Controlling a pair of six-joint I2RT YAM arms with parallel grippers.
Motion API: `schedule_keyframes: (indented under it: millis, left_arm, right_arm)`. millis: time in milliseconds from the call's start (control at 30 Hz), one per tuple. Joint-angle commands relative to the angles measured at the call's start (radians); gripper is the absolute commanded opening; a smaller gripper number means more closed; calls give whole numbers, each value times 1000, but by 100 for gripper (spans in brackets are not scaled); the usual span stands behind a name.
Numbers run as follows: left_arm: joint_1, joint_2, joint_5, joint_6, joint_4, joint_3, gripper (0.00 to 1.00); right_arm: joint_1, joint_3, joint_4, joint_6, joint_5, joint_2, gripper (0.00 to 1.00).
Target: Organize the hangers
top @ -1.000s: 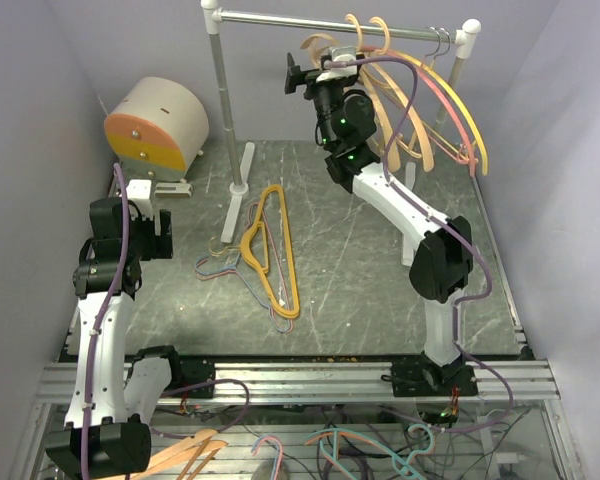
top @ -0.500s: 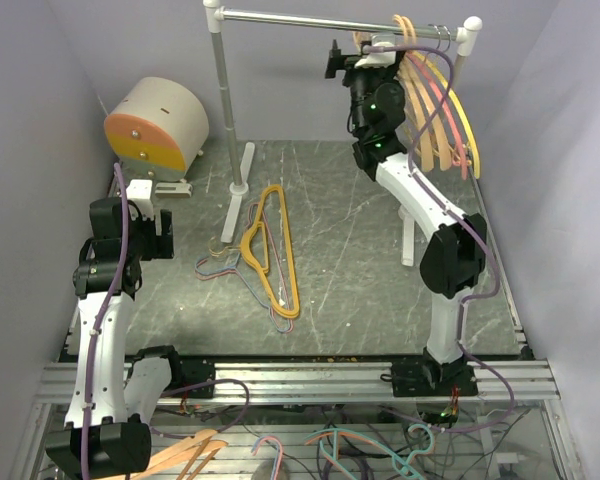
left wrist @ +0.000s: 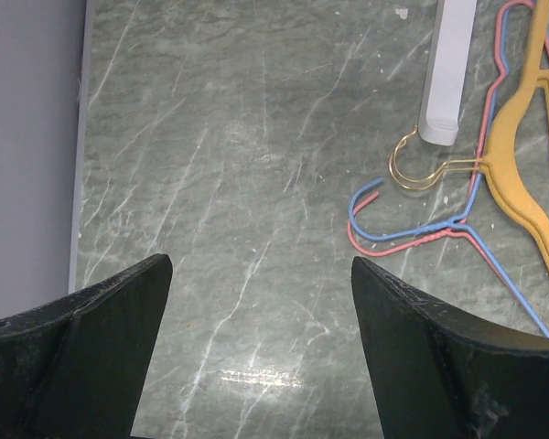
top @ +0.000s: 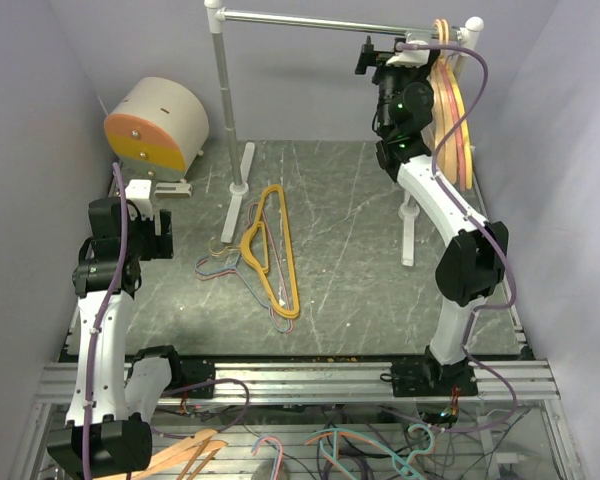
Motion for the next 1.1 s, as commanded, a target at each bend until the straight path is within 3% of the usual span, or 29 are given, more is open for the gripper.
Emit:
schedule_keyframes:
  millis: [0, 233, 467, 533, 667, 800, 900, 1067]
  left_arm:
    - [11, 1, 28, 8, 35, -10, 91]
    - [17, 5, 33, 7, 36, -14, 94]
    - [27, 14, 40, 8, 37, -17, 94]
    - [32, 14, 41, 9, 37, -17, 94]
    - [37, 16, 48, 14, 40, -23, 94]
    - [38, 23, 50, 14, 39, -24, 94]
    - [37, 24, 48, 14, 39, -24, 94]
    - [37, 26, 51, 15, 41, -26, 92]
  right_arm:
    - [-34, -37, 41, 15, 27, -54, 100]
    - [-27, -91, -65, 82, -65, -158, 100]
    - [13, -178, -275, 182, -434, -305, 100]
    - [58, -240, -327, 199, -478, -346, 100]
    - [284, -510, -295, 154, -382, -477, 100]
    - [448, -659, -337, 162, -269, -493, 100]
    - [487, -767, -375, 241, -231, -490, 97]
    - [495, -906, -449, 328, -219, -484, 80]
